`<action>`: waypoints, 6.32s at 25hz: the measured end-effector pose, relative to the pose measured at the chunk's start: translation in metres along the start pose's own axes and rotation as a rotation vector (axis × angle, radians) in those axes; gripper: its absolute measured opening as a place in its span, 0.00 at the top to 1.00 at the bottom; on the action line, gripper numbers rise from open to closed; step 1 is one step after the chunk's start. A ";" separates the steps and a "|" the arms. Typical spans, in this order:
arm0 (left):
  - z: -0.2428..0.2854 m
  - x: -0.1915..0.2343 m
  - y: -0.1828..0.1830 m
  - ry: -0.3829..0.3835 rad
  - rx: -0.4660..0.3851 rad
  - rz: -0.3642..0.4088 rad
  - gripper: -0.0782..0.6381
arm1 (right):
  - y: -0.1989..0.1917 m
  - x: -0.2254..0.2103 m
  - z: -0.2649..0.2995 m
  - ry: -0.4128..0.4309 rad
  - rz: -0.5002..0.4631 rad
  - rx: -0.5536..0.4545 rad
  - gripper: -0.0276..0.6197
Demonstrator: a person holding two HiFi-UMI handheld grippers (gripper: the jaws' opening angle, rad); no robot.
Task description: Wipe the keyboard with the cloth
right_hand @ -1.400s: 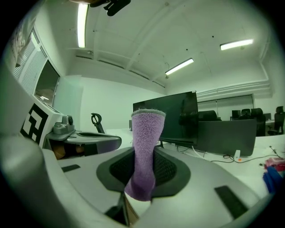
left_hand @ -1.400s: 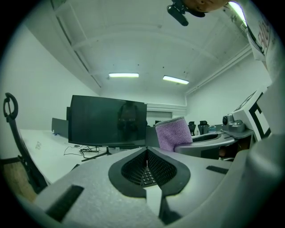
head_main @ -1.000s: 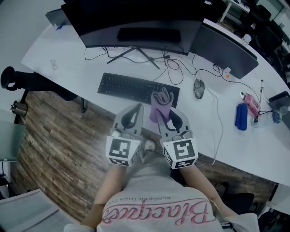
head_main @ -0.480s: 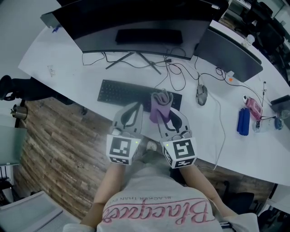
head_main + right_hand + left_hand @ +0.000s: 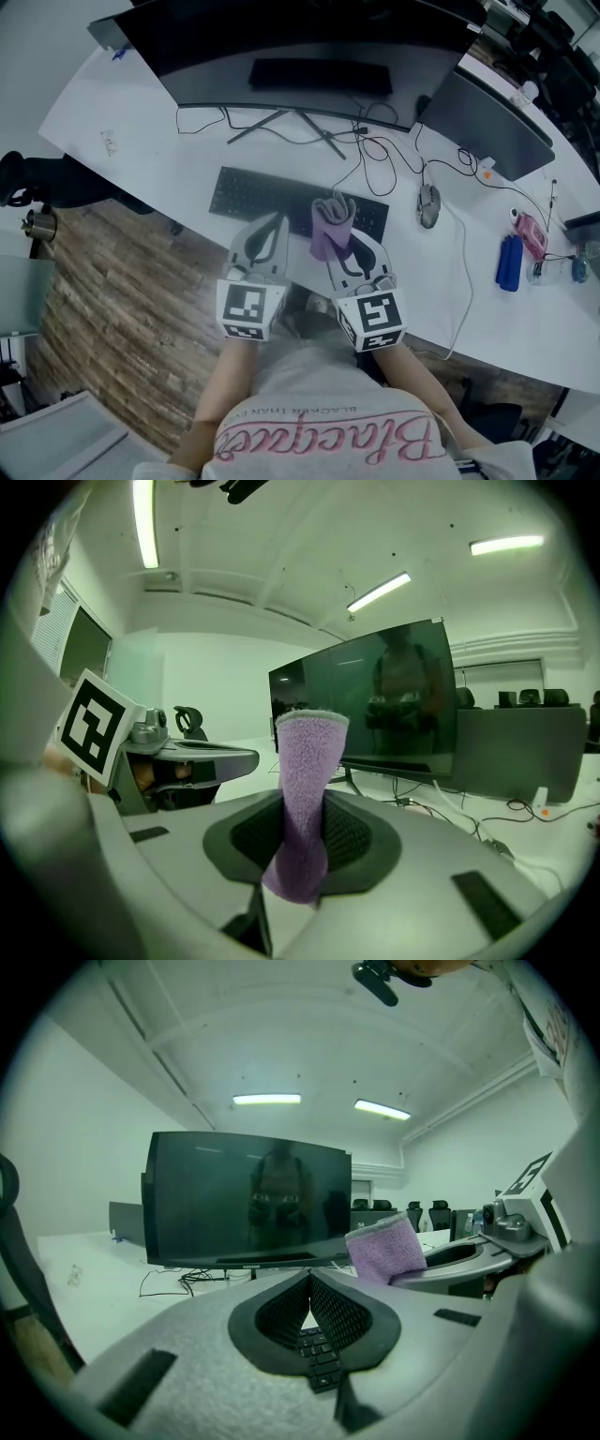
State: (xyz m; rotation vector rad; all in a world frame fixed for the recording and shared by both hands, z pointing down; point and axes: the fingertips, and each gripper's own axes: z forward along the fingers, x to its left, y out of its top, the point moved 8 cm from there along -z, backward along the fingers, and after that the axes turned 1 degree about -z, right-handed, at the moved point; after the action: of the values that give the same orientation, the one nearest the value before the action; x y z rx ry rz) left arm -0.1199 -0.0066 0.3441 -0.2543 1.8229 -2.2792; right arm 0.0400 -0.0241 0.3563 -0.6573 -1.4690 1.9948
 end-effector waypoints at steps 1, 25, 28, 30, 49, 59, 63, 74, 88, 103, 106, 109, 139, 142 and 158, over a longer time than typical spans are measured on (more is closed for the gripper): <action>0.000 0.006 -0.002 0.004 0.001 -0.002 0.88 | 0.001 0.002 0.004 0.001 -0.003 0.001 0.83; 0.027 0.175 -0.017 -0.125 0.066 0.027 0.88 | 0.028 0.077 0.146 -0.071 0.013 0.054 0.83; 0.032 0.194 -0.022 -0.129 0.080 0.020 0.88 | 0.031 0.085 0.170 -0.058 0.020 0.054 0.83; 0.035 0.205 -0.026 -0.135 0.091 0.016 0.88 | 0.031 0.090 0.186 -0.053 0.034 0.060 0.83; 0.050 0.281 -0.070 -0.172 0.185 -0.057 0.88 | -0.002 0.125 0.298 -0.061 0.206 0.316 0.83; 0.066 0.297 -0.086 -0.209 0.229 -0.083 0.88 | -0.020 0.122 0.329 -0.099 0.258 0.471 0.83; 0.076 0.302 -0.091 -0.223 0.247 -0.086 0.88 | -0.024 0.119 0.338 -0.107 0.277 0.489 0.83; 0.087 0.309 -0.098 -0.226 0.275 -0.077 0.88 | -0.030 0.114 0.347 -0.123 0.255 0.532 0.83; 0.095 0.280 -0.100 -0.208 0.302 -0.083 0.88 | -0.035 0.093 0.331 -0.102 0.257 0.530 0.83; 0.113 0.230 -0.101 -0.207 0.319 -0.074 0.88 | -0.046 0.048 0.289 -0.128 0.288 0.523 0.83; 0.116 0.219 -0.100 -0.209 0.325 -0.071 0.88 | -0.048 0.040 0.279 -0.134 0.288 0.522 0.83; 0.117 0.208 -0.102 -0.213 0.327 -0.065 0.88 | -0.050 0.033 0.271 -0.140 0.287 0.521 0.83; 0.145 0.077 -0.091 -0.285 0.337 -0.020 0.88 | -0.075 -0.071 0.161 -0.244 0.313 0.507 0.83; 0.148 0.062 -0.088 -0.297 0.332 -0.020 0.88 | -0.079 -0.083 0.148 -0.261 0.325 0.504 0.83; 0.156 0.006 -0.091 -0.338 0.333 0.000 0.88 | -0.093 -0.136 0.090 -0.334 0.322 0.500 0.83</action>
State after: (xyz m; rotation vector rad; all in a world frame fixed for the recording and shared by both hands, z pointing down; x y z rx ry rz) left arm -0.0894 -0.1354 0.4675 -0.5420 1.2612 -2.3211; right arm 0.0910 -0.1582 0.4772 -0.3691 -1.0008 2.6944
